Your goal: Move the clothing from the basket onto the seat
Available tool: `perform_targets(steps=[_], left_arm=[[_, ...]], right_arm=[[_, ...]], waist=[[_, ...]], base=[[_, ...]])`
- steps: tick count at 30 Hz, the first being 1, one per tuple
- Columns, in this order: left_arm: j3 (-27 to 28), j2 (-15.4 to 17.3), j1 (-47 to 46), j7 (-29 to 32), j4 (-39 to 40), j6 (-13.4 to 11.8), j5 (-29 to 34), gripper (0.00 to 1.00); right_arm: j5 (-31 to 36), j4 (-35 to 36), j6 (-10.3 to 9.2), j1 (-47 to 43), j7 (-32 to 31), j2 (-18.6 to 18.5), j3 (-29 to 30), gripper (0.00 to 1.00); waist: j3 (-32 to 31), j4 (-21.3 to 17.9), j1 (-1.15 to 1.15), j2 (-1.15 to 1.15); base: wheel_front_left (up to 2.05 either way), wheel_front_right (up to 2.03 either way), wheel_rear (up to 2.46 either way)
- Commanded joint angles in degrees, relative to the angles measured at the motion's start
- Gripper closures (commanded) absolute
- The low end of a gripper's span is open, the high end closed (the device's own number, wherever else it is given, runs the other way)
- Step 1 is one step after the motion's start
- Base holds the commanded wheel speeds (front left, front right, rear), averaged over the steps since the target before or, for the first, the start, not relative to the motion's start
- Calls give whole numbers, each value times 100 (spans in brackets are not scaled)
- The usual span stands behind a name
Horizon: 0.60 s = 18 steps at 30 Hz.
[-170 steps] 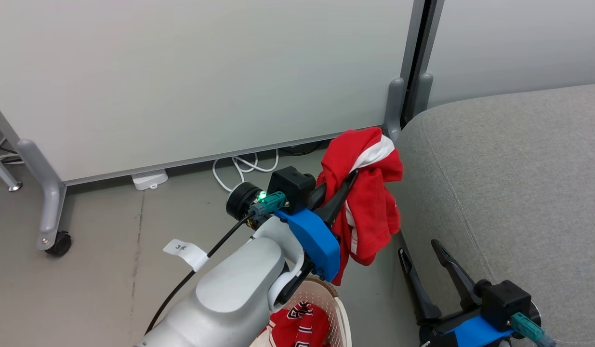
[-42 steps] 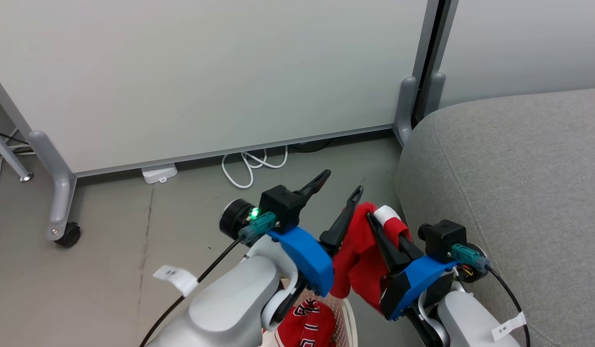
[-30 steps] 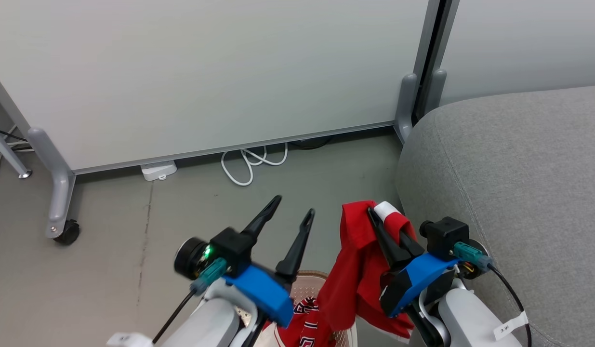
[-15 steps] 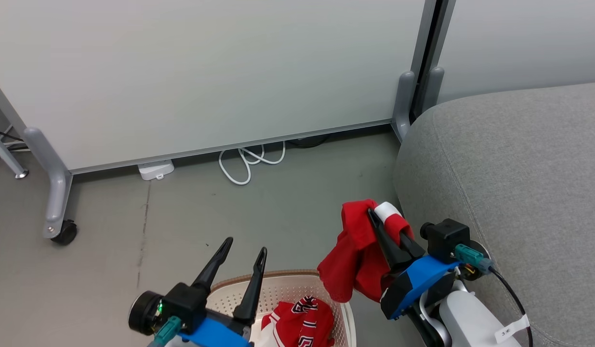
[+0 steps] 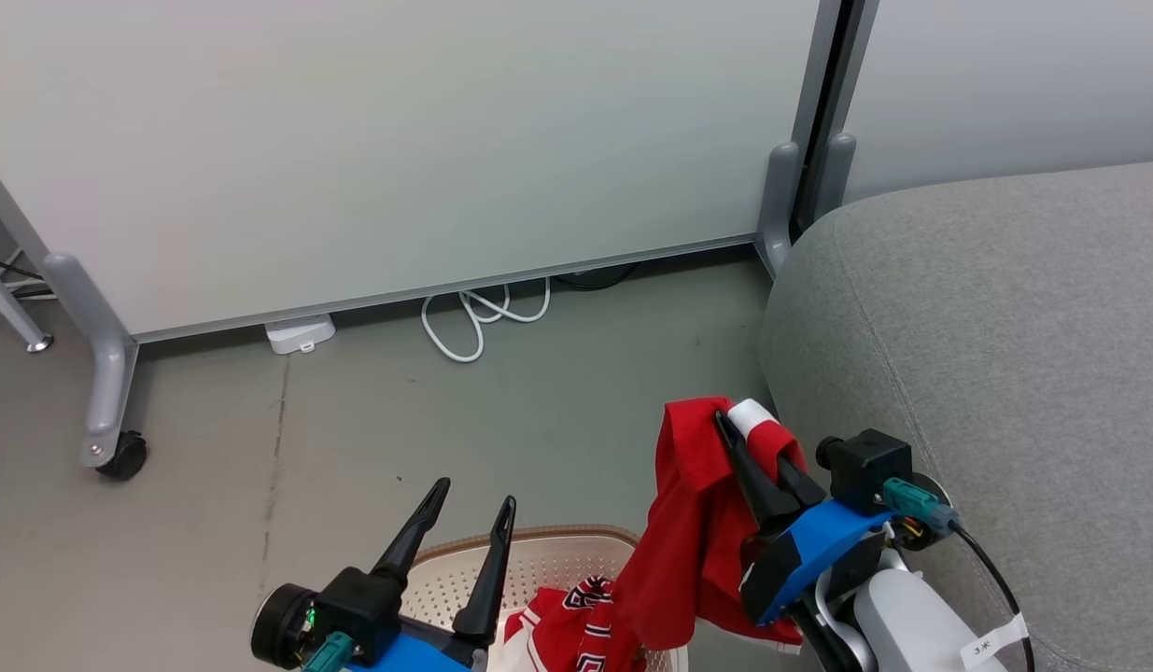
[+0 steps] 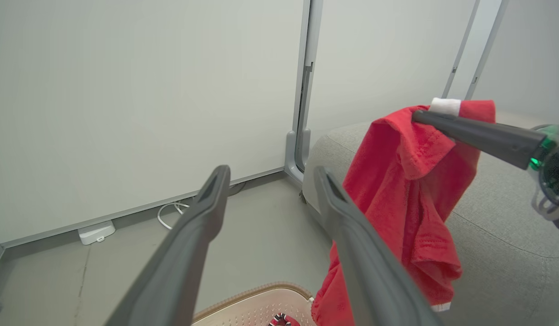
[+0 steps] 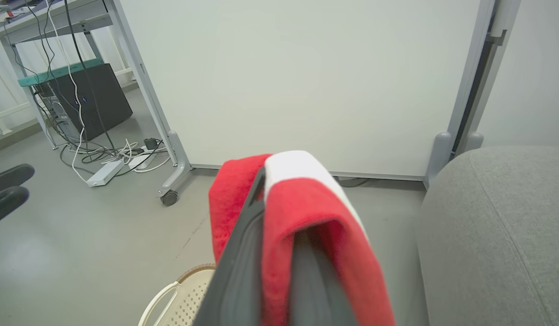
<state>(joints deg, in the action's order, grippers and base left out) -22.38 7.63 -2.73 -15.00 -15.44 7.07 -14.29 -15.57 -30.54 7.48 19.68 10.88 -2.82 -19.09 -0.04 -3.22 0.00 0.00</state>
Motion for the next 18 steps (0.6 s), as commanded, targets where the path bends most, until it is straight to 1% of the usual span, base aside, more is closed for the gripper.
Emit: perform_targets(steps=[1,5,9,18], left_arm=[[35,2,-11,-27,-14,7,38,0],[50,-37,-45,-27,-32,44,72,0],[50,-70,-79,-27,-28,52,85,0],[-34,-85,-131,-27,-6,43,27,0]], right_arm=[[40,29,3,-27,7,-13,11,100],[5,49,3,-18,15,-13,16,100],[0,62,3,22,20,-13,8,100],[20,85,3,74,7,-13,6,100]], waist=[[1,-7,0,0],[4,-86,0,0],[17,-250,0,0],[62,-800,0,0]], base=[[0,0,0],[0,0,0],[0,0,0],[0,0,0]])
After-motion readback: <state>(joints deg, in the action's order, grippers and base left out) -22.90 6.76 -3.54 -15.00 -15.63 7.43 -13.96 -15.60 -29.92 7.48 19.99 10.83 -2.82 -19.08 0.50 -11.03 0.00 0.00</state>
